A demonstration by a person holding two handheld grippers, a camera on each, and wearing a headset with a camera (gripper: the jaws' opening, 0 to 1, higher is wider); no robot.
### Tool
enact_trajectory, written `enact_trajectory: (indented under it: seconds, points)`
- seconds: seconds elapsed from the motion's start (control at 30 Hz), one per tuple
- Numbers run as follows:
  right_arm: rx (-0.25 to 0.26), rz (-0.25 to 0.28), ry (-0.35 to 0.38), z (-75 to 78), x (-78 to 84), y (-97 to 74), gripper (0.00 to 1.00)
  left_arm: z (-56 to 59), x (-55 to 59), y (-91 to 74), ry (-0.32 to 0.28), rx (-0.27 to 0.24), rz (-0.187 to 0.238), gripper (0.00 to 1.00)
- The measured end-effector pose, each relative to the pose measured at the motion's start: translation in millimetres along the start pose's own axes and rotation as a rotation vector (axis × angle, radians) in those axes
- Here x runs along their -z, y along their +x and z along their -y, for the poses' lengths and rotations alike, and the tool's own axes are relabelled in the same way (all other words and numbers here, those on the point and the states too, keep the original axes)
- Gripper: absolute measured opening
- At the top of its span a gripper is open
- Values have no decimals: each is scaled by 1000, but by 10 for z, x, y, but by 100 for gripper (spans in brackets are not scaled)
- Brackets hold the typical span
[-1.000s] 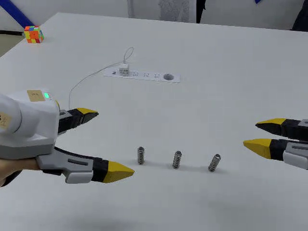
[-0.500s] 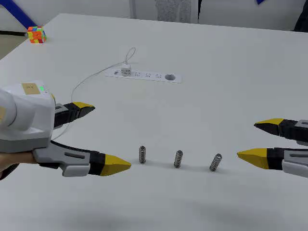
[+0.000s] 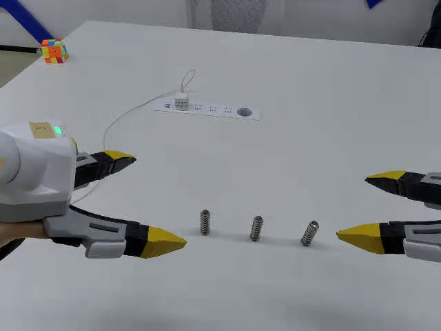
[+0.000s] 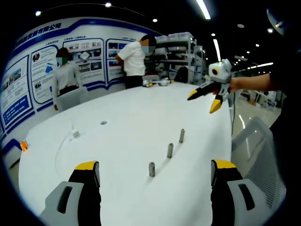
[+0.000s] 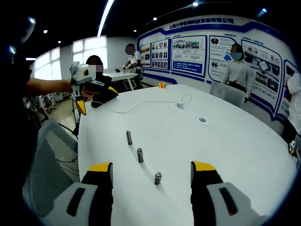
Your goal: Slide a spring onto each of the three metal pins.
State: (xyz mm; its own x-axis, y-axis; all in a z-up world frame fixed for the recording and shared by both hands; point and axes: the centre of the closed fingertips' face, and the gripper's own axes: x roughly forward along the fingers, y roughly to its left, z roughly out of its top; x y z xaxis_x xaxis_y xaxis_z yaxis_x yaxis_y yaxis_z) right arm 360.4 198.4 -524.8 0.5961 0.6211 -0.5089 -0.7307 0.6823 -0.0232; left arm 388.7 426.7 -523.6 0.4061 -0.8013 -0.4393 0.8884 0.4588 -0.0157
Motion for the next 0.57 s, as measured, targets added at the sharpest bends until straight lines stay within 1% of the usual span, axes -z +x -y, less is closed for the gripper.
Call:
enact_trajectory:
  seconds: [0.13, 0.17, 0.3, 0.57]
  points:
    - [8, -11, 1, 8, 21, -6, 72, 0, -11, 0, -4, 1, 2, 100]
    - [8, -13, 0, 8, 29, -10, 72, 2, -29, 1, -7, 2, 10, 100]
    - [3, -16, 4, -12, 41, -11, 72, -3, -51, -3, -9, 0, 16, 100]
    - [-2, -26, 3, -23, 57, 1, 71, 19, -33, -10, -8, 3, 9, 100]
